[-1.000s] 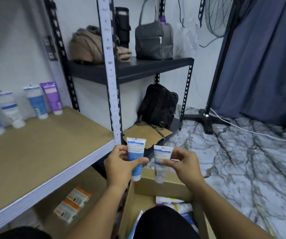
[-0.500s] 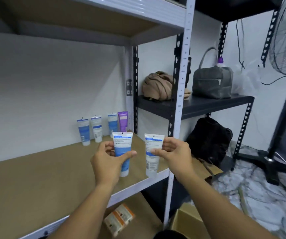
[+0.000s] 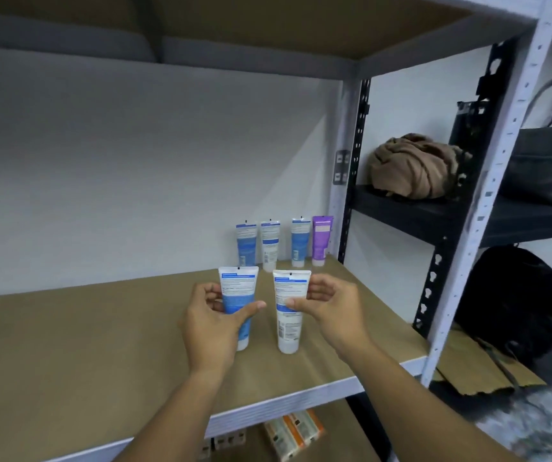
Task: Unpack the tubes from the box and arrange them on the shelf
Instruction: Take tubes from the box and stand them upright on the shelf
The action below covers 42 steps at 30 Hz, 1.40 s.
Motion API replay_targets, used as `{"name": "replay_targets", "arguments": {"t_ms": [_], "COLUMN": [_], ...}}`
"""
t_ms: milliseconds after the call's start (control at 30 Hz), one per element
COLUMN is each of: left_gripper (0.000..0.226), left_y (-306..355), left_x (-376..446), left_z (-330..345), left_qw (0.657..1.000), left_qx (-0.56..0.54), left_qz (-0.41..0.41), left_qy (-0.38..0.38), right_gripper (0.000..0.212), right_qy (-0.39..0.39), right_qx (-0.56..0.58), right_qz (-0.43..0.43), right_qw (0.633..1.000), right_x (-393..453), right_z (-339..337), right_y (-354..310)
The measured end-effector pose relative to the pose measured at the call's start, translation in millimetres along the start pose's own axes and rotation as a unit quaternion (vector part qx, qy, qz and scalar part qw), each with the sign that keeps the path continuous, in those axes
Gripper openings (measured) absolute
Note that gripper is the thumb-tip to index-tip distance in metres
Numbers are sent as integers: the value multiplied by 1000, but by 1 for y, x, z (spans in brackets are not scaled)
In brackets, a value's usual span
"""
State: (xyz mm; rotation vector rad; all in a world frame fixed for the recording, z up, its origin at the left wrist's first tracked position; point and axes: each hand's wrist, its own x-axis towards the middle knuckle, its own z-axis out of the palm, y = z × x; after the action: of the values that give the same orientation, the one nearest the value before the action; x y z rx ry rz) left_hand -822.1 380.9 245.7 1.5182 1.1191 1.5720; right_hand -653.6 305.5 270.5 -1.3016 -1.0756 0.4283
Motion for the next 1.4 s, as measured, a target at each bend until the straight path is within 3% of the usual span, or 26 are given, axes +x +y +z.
{"name": "replay_targets", "arguments": {"t_ms": [300, 600, 1067, 1400], "left_gripper": [65, 60, 56, 48], "left_y": [-13, -28, -80, -124], "left_x": [-13, -26, 56, 144], "left_z": [-4, -13, -24, -7], "left_qw": [1000, 996, 999, 999], "left_qx": [-9, 12, 49, 48], "left_qz": [-3, -25, -4, -6], "left_qy": [-13, -83, -6, 21], "right_gripper": [44, 49, 49, 19], "right_qy": [-9, -11, -40, -49], "right_qx": [-13, -132, -125, -152], "right_qz": [-3, 50, -8, -11], "right_qw": [1000, 990, 991, 987], "right_x": [-7, -34, 37, 127], "right_z": [3, 20, 114, 190], "right_y": [17, 40, 76, 116]}}
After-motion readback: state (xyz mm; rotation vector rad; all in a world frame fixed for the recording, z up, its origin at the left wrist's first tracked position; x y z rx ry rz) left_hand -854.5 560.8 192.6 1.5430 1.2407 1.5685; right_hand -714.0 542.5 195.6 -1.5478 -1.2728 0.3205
